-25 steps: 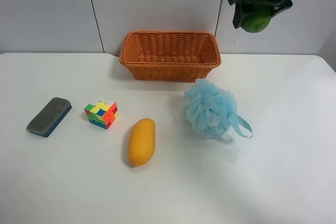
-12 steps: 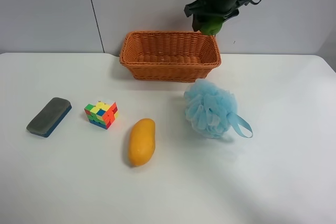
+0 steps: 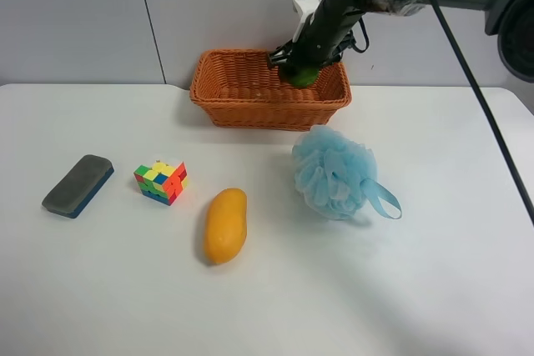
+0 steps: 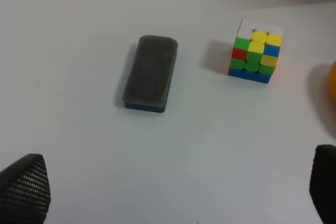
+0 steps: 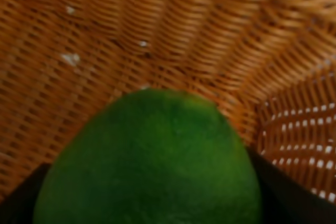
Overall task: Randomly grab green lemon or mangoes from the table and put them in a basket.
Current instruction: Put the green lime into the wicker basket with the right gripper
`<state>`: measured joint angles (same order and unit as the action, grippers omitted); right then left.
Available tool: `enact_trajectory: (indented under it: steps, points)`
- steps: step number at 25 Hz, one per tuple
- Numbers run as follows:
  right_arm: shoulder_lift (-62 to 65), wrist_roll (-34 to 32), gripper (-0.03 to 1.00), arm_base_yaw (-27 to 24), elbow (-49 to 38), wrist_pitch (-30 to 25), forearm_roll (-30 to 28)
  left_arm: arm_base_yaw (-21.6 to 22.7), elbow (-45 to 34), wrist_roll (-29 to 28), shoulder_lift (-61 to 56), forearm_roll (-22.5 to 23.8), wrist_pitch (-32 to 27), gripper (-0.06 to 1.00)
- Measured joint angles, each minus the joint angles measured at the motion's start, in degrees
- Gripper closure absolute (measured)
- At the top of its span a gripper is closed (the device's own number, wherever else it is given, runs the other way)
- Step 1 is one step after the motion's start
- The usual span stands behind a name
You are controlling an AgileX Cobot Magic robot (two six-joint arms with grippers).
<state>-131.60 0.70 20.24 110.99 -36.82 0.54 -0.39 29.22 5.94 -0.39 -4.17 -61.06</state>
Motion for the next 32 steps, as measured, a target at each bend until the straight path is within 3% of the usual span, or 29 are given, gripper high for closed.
enact_trajectory:
  steps: [14, 15, 18, 20, 28, 32]
  points:
    - [-1.80, -0.12, 0.33, 0.00, 0.00, 1.52, -0.04, 0.00, 0.00, 0.00, 0.00, 0.00, 0.00, -0.05]
    - [-1.80, -0.12, 0.31, 0.00, 0.00, 1.52, -0.04, 0.00, 0.00, 0.00, 0.00, 0.00, 0.00, -0.05]
    - [-1.80, -0.17, 0.07, 0.00, 0.00, 1.96, -0.04, 0.00, 0.00, 0.00, 0.00, 0.00, 0.00, -0.05]
    - [-1.80, -0.17, 0.01, 0.00, 0.00, 2.27, -0.04, 0.00, 0.00, 0.00, 0.00, 0.00, 0.00, -0.05]
    - [-0.83, -0.17, -0.02, 0.00, 0.00, 1.18, -0.04, 0.00, 0.00, 0.00, 0.00, 0.00, 0.00, -0.05]
    - [3.30, -0.17, -0.02, 0.00, 0.00, -4.29, -0.04, 0.00, 0.00, 0.00, 0.00, 0.00, 0.00, -0.05]
